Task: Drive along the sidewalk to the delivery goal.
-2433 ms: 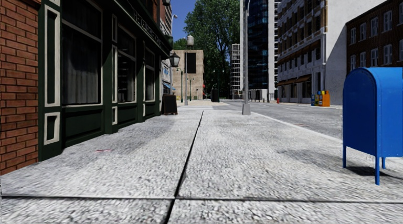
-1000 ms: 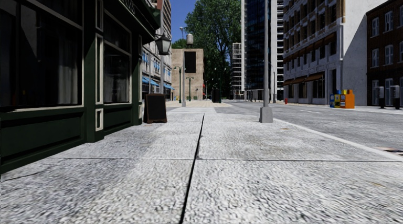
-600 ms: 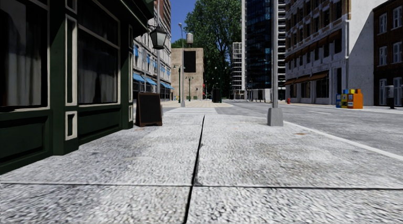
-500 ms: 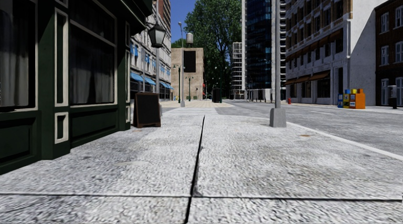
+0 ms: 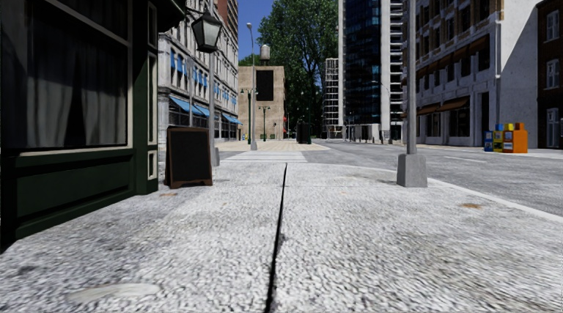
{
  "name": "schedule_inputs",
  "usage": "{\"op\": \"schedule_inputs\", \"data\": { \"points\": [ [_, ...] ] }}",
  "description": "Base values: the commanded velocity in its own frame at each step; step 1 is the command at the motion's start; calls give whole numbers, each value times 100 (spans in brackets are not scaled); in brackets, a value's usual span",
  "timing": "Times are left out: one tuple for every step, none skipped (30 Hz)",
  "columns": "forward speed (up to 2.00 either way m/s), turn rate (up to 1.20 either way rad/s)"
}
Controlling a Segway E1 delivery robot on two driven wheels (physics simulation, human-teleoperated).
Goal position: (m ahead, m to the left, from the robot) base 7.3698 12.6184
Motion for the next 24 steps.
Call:
{"op": "schedule_inputs", "data": {
  "points": [
    [200, 0],
    [200, 0],
    [200, 0],
    [200, 0],
    [200, 0],
    [200, 0],
    [200, 0],
    [200, 0],
    [200, 0],
    [200, 0],
    [200, 0],
    [200, 0],
    [200, 0],
    [200, 0],
    [200, 0],
    [200, 0],
    [200, 0],
    [200, 0],
    [200, 0],
    [200, 0],
    [200, 0],
    [200, 0],
    [200, 0],
    [200, 0]
  ]
}}
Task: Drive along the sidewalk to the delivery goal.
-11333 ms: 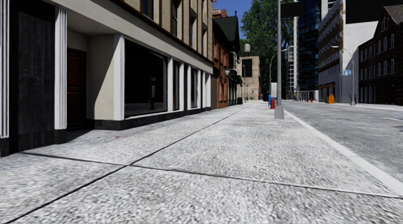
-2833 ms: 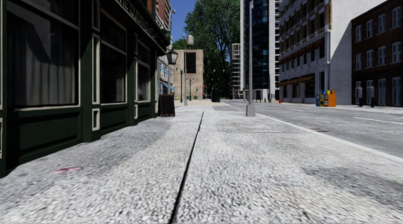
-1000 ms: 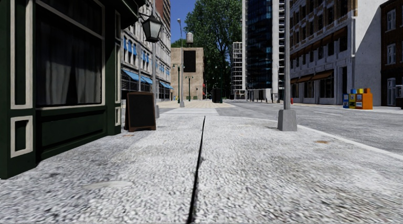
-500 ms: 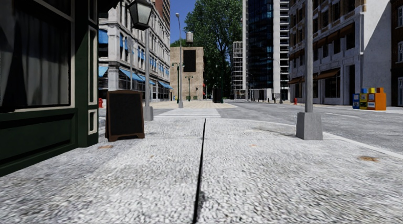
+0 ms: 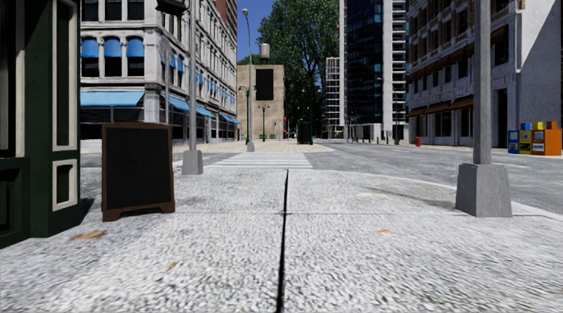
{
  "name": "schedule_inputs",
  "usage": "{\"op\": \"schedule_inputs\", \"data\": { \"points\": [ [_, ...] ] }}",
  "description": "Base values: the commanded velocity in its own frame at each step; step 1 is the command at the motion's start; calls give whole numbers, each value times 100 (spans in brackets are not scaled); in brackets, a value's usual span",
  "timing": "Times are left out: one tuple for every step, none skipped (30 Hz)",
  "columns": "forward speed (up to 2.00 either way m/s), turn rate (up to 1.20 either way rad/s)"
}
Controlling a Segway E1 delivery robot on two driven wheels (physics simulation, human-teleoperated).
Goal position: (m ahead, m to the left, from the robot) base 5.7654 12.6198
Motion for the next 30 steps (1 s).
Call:
{"op": "schedule_inputs", "data": {
  "points": [
    [200, 0],
    [200, 0],
    [200, 0],
    [200, 0],
    [200, 0],
    [200, 0],
    [200, 0],
    [200, 0],
    [200, 0],
    [200, 0],
    [200, 0],
    [200, 0],
    [200, 0],
    [200, 0],
    [200, 0],
    [200, 0],
    [200, 3],
    [200, 3],
    [200, 12],
    [200, 18],
    [200, 23],
    [200, 32],
    [200, 32],
    [200, 39],
    [200, 43],
    [194, 44],
    [194, 44],
    [184, 44],
    [172, 46],
    [166, 47]
  ]
}}
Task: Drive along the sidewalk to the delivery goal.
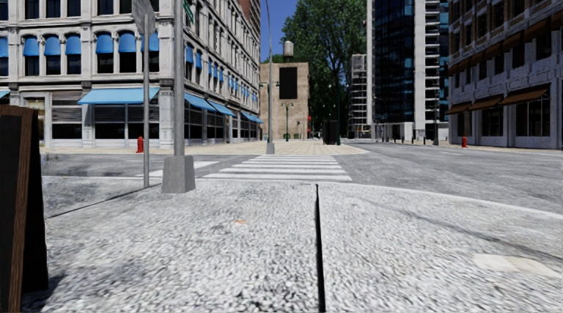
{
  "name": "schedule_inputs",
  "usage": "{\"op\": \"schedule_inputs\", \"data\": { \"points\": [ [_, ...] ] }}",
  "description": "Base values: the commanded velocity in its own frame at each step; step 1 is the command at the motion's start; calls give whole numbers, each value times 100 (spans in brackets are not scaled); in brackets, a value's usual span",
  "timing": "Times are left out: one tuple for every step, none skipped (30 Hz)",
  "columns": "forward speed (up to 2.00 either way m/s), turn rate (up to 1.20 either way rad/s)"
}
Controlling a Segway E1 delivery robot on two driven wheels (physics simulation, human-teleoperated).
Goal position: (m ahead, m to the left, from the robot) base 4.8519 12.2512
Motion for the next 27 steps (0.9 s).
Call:
{"op": "schedule_inputs", "data": {
  "points": [
    [164, 48],
    [164, 48],
    [163, 53],
    [162, 56],
    [162, 57],
    [162, 57],
    [162, 57],
    [162, 57],
    [162, 57],
    [162, 56],
    [162, 56],
    [162, 55],
    [162, 54],
    [162, 54],
    [162, 54],
    [162, 54],
    [162, 54],
    [162, 54],
    [162, 54],
    [162, 54],
    [162, 54],
    [162, 54],
    [162, 54],
    [162, 54],
    [162, 54],
    [162, 52],
    [162, 50]
  ]
}}
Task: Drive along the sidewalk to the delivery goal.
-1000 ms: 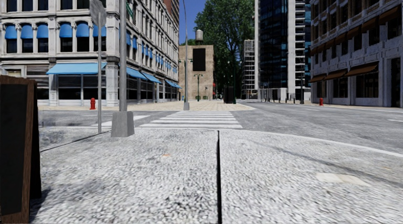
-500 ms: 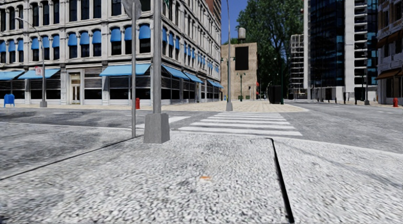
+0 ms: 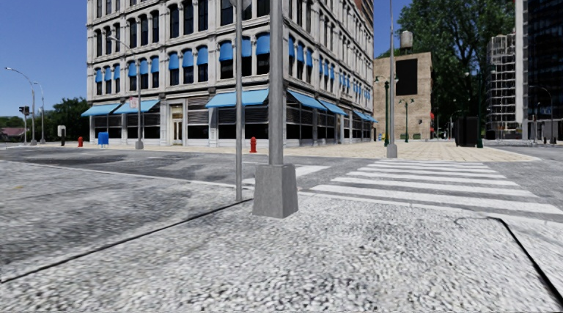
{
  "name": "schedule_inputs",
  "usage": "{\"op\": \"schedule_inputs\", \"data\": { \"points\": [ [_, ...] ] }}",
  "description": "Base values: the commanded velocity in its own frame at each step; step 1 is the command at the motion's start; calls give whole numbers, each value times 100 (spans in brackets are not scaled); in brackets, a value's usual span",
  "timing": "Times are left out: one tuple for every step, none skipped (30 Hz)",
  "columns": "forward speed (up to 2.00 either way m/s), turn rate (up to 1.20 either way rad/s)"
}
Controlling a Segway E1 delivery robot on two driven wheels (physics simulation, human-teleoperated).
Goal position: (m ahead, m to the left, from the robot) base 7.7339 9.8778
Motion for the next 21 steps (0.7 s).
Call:
{"op": "schedule_inputs", "data": {
  "points": [
    [162, 49],
    [162, 49],
    [162, 49],
    [162, 48],
    [162, 48],
    [162, 48],
    [162, 48],
    [162, 48],
    [162, 48],
    [163, 48],
    [163, 48],
    [163, 48],
    [163, 48],
    [163, 48],
    [164, 52],
    [164, 52],
    [164, 53],
    [164, 53],
    [164, 54],
    [164, 57],
    [164, 57]
  ]
}}
